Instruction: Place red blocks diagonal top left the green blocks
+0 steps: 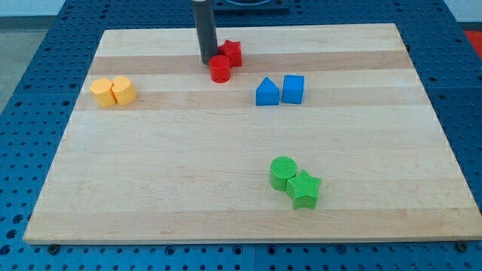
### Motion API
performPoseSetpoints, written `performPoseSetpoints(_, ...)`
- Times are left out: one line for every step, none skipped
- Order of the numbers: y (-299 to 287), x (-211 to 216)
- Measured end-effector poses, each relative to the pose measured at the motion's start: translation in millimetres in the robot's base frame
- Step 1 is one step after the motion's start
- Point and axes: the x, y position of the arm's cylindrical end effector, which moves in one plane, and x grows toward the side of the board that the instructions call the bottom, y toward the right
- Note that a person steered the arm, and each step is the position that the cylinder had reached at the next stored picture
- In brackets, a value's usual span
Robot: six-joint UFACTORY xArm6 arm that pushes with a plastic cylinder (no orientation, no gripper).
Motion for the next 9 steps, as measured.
performPoseSetpoints(7,-13)
performPoseSetpoints(-1,-25)
performPoseSetpoints(10,-51)
performPoseSetpoints(55,-66)
performPoseSetpoints(77,-51)
performPoseSetpoints(44,-16)
performPoseSetpoints(0,15)
performPoseSetpoints(-16,31)
performPoseSetpoints(-16,31)
